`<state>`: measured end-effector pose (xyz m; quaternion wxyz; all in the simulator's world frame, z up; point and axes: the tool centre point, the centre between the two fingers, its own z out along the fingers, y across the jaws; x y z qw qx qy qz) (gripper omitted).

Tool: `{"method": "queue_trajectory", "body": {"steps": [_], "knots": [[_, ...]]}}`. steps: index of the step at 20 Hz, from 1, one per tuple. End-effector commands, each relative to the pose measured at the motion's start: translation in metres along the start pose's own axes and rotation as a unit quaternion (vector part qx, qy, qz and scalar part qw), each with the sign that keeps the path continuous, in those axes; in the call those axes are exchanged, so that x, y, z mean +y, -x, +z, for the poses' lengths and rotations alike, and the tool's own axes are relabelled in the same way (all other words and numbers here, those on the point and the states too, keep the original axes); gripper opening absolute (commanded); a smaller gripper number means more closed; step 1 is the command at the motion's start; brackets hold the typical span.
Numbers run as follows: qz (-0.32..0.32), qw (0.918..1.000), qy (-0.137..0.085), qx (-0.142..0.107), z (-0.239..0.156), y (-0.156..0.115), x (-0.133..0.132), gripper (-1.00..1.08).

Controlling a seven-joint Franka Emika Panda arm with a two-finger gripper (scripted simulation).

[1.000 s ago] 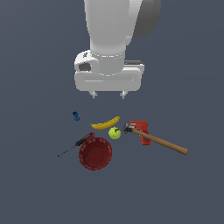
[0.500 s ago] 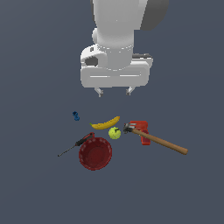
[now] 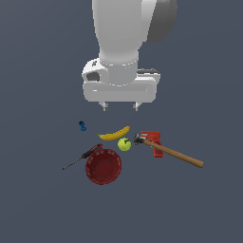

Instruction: Pick up a designated object from a clutter of objects.

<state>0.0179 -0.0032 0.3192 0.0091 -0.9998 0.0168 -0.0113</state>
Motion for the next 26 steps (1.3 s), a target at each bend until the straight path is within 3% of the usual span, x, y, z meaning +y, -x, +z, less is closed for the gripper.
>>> {"method": "queue_trajectory", "body": {"steps": [1, 7, 11, 19, 26], "knots": [[0.022, 0.9997, -0.002, -0.001, 0.012, -0.006, 0.008, 1.0], [0.103, 0.9947, -0.009, -0.004, 0.054, -0.025, 0.038, 1.0], [0.175, 0.9845, -0.01, -0.006, 0.093, -0.038, 0.067, 1.0], [0.318, 0.948, -0.003, -0.008, 0.178, -0.049, 0.131, 1.0], [0.397, 0.9176, 0.007, -0.007, 0.228, -0.045, 0.17, 1.0]]}}
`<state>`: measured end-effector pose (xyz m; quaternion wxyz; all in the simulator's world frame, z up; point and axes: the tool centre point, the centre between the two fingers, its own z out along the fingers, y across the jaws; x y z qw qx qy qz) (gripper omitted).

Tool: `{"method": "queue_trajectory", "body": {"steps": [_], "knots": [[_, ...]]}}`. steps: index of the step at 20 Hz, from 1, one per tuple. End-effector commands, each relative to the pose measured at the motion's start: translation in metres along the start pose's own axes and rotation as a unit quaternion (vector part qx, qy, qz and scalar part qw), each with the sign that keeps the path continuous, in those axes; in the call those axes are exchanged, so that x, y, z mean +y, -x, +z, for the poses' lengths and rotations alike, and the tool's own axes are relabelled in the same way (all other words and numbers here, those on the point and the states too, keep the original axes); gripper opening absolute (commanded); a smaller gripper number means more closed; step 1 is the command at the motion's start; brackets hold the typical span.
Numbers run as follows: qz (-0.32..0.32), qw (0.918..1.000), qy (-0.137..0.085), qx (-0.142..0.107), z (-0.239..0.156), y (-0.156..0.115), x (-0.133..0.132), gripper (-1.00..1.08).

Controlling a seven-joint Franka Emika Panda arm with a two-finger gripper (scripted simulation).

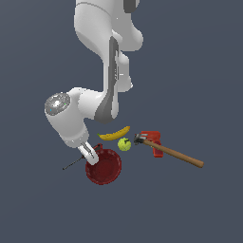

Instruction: Pick up a designated object from a clutter of objects.

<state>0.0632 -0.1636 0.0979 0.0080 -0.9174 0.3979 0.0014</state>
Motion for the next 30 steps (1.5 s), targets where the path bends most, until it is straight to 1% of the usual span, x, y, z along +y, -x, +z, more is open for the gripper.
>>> {"method": "queue_trajectory", "body": {"steps": [1, 8, 14, 23, 28, 29, 30], "knots": [[0.024, 0.9997, 0.002, 0.002, 0.014, -0.007, 0.009, 1.0], [0.054, 0.9985, 0.006, 0.005, 0.032, -0.015, 0.021, 1.0], [0.053, 0.9986, 0.007, 0.004, 0.037, -0.014, 0.021, 1.0], [0.055, 0.9985, 0.006, 0.005, 0.076, -0.014, 0.022, 1.0], [0.055, 0.9985, 0.006, 0.005, 0.083, -0.016, 0.022, 1.0], [0.055, 0.9985, 0.006, 0.005, 0.083, -0.016, 0.022, -1.0], [0.055, 0.9985, 0.006, 0.005, 0.083, -0.016, 0.022, -1.0]]}}
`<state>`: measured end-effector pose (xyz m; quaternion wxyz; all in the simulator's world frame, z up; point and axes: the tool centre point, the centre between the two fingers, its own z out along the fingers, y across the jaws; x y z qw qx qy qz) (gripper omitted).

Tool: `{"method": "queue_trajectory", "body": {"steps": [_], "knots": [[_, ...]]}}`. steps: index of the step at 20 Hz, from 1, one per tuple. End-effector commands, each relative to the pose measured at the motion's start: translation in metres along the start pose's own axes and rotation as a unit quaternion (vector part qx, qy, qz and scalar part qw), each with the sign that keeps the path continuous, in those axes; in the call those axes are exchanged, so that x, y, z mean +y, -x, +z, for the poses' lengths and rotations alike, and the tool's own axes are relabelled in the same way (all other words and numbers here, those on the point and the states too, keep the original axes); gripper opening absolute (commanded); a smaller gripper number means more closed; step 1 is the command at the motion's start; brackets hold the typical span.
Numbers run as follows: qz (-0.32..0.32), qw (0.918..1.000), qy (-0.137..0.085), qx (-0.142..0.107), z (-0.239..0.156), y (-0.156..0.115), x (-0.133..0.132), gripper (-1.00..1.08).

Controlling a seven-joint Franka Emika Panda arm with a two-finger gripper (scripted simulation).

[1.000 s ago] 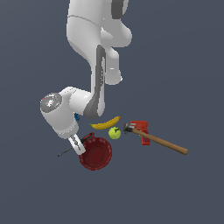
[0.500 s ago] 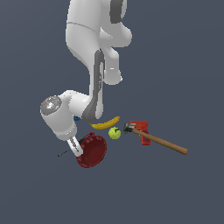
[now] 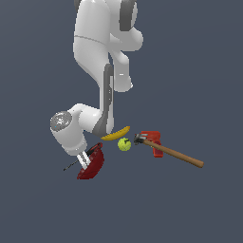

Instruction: Pick up a designated object from a clutter of objects.

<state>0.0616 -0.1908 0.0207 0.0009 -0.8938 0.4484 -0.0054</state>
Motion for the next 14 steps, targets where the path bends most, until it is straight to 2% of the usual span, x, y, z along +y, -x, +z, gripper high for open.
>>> {"method": "queue_trajectory", "body": {"steps": [1, 14], "knots": [[-0.001, 1.0, 0.003, -0.005, 0.006, 0.004, 0.001, -1.0], [-0.003, 1.0, -0.002, 0.0, -0.006, 0.006, -0.005, -1.0]]}}
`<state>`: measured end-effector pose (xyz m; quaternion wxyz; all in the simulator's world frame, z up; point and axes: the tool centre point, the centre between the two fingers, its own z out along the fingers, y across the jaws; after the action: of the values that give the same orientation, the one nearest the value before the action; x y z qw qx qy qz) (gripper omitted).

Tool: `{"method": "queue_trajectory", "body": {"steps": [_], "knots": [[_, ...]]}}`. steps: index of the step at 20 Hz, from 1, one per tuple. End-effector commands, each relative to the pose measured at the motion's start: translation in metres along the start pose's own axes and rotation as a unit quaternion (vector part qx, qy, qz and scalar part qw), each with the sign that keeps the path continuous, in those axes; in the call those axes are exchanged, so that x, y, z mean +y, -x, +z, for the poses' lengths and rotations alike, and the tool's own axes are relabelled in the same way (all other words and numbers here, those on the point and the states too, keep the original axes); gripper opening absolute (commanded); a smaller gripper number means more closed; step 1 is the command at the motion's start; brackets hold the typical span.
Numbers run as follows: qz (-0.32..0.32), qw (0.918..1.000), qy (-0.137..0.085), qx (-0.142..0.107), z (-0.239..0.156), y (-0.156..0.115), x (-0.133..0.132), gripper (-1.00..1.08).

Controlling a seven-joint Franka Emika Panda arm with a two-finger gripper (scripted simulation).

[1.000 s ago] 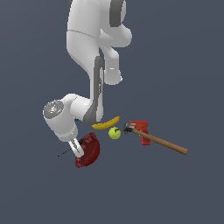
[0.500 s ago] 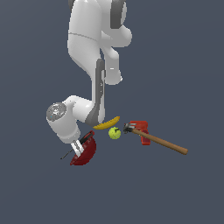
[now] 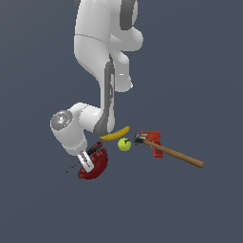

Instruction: Pick up a designated object from a clutter of objects.

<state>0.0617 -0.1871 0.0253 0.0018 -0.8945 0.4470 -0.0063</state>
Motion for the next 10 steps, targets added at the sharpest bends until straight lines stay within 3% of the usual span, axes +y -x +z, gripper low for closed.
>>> {"method": "queue_trajectory", "body": {"steps": [1, 10], "knots": [[-0.002, 1.0, 0.0, -0.001, -0.004, 0.005, -0.002, -1.0], [-0.001, 1.0, 0.0, -0.001, -0.038, 0.034, -0.006, -1.0]]}}
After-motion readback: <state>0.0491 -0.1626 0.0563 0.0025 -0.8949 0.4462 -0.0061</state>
